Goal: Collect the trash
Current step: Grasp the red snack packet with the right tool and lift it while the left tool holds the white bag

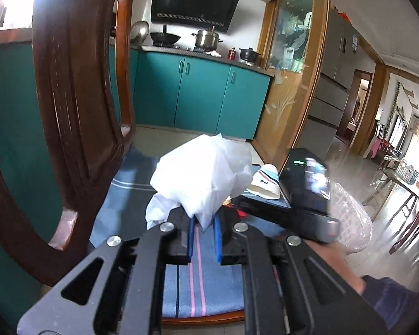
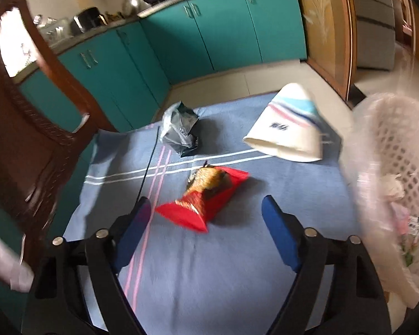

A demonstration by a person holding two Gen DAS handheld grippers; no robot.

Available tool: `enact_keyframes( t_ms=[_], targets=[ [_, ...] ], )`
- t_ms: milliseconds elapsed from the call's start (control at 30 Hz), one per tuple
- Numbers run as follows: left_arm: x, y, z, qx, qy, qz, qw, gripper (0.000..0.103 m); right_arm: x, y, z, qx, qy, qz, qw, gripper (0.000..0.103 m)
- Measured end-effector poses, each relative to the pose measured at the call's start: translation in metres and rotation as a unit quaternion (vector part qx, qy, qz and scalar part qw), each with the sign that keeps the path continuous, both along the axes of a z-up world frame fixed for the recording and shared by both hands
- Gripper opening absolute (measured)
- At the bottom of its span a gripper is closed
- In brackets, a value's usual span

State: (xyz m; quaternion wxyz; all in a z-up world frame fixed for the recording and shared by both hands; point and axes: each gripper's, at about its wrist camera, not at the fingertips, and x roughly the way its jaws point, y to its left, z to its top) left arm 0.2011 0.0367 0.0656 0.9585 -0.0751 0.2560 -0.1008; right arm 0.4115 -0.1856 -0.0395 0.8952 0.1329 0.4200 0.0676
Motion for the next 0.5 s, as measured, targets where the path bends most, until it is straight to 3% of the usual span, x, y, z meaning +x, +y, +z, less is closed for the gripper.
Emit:
enact_keyframes(
  t_ms=[67, 100, 133, 267, 500],
  targets=[
    [0.002, 0.002, 0.0, -0.006, 0.004, -0.003, 1.0, 0.012, 0.014, 0.015, -0.013, -0.036, 0.025, -0.003, 0.999, 0.051],
    [0.005, 0.001, 0.001, -0.007, 0.005, -0.005, 1.0, 0.013, 0.016, 0.018, -0.019, -0.04, 0.035, 0.003, 0.999, 0.028],
    [0.006, 0.002, 0.002, -0.008, 0.005, -0.006, 0.9999, 0.013, 0.016, 0.02, -0.021, -0.045, 0.039, 0.004, 0.998, 0.023],
    [0.005, 0.01, 0.005, -0.017, 0.008, -0.008, 0.9998, 0.013, -0.015, 0.014, 0.0, -0.039, -0.012, 0.024, 0.999, 0.016],
    [0.004, 0.002, -0.001, -0.023, 0.032, -0.028, 0.9988, 0.014, -0.121, -0.016, 0.061, -0.036, -0.129, 0.095, 0.986, 0.016]
  ],
)
